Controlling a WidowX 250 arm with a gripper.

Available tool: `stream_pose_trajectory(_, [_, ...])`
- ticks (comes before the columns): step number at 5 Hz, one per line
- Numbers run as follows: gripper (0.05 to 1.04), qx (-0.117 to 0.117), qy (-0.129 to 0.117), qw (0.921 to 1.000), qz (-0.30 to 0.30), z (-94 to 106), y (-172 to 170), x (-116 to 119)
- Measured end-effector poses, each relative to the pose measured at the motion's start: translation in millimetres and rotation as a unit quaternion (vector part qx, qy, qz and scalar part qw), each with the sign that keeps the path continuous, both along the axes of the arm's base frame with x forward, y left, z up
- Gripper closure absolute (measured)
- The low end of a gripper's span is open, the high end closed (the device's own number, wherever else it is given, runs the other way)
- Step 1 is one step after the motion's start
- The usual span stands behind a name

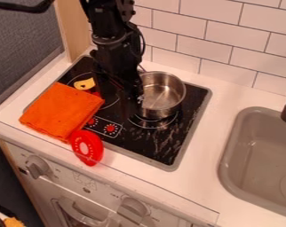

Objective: Move the silver pot on the top of the orange towel

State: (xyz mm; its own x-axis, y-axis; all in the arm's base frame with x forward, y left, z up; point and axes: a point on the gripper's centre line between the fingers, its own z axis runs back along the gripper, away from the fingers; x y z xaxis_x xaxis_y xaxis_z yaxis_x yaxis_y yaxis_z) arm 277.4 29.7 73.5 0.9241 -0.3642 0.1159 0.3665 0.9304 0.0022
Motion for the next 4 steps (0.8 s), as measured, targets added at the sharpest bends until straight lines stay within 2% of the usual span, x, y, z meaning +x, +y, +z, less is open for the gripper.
stream_pose_trajectory(1, [0.083,-0.002,0.015,0.9999,0.002,-7.6,-1,-2])
stream_pose_trajectory(3, [0.083,0.015,-0.007,0.9984,-0.054,0.1,-44,47])
stream_pose_trajectory(4, [0.083,0.040,-0.019,0.9969,-0.066,-9.7,-65,78])
